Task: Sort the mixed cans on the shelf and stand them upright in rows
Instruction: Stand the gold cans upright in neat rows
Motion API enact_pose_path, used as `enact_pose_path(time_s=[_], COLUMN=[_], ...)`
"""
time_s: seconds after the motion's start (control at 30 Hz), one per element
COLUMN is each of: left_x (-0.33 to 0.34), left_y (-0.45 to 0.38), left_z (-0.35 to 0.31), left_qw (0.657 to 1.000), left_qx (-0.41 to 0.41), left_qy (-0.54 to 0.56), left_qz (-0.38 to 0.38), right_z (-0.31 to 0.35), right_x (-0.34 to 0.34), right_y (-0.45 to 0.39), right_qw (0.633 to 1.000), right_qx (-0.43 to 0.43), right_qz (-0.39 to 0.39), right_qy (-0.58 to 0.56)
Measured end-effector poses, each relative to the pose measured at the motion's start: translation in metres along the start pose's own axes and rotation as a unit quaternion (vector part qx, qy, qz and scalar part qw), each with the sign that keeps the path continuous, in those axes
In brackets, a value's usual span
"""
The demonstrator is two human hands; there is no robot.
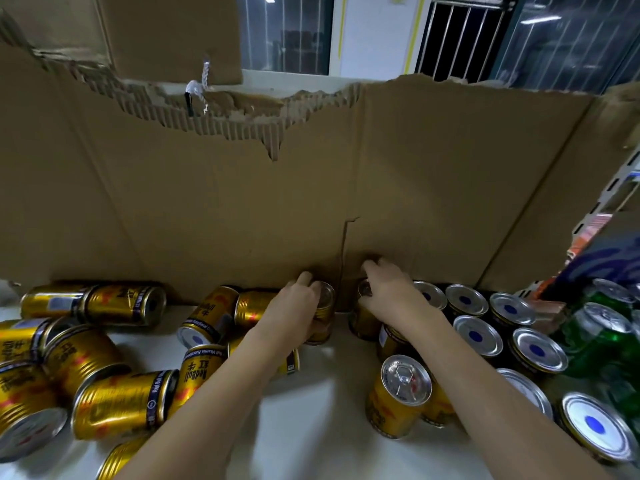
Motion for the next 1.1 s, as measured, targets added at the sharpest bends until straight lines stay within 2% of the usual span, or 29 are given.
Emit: enact_pose_path(time_s=[0.1,0.2,0.37,0.43,0.5,0.57,0.63,0.73,0.87,1.1], left_x=[0.0,-0.007,-0.02,-0.018,-0.013,-0.007,-0.002,0.006,0.011,-0.001], left_y=[0.002,0.012,0.053,0.076,0.096,0.108,0.112,0.11,0.103,0.108], left_z=[-0.001,0.009,0.08,0.114,0.135,0.144,0.146,0.15,0.154,0.14], left_qw=[1.0,0.998,0.991,0.985,0.979,0.977,0.979,0.979,0.98,0.986], left_qx=[0.006,-0.001,-0.101,-0.153,-0.189,-0.199,-0.197,-0.199,-0.195,-0.152], left_qy=[0.013,0.008,0.028,0.044,0.049,0.047,0.016,-0.043,-0.033,0.061], left_qz=[-0.022,-0.062,-0.078,-0.072,-0.064,-0.058,-0.047,-0.011,0.032,-0.011], right_z=[0.007,0.021,0.069,0.095,0.118,0.129,0.131,0.13,0.131,0.111], right_x=[-0.004,-0.011,-0.007,0.01,0.04,0.072,0.092,0.092,0.088,0.085], right_y=[0.006,0.018,0.036,0.037,0.036,0.036,0.036,0.035,0.04,0.061], right_qw=[0.999,0.997,0.988,0.984,0.981,0.982,0.984,0.99,0.993,0.994], right_qx=[-0.004,-0.009,-0.068,-0.11,-0.145,-0.151,-0.137,-0.12,-0.107,-0.051], right_qz=[-0.025,-0.073,-0.127,-0.105,-0.039,0.037,0.066,0.012,-0.025,-0.013], right_qy=[0.044,0.021,-0.06,-0.096,-0.122,-0.103,-0.088,-0.073,-0.032,-0.1])
Point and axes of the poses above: each hand's wrist, its own y-axis away from the middle knuckle, its own x-axis out of the palm, z = x × y, the point moved 10 cm from there along -y, towards the middle knuckle, and after that the axes turned 12 degrees about -x, right-handed, at the moved point
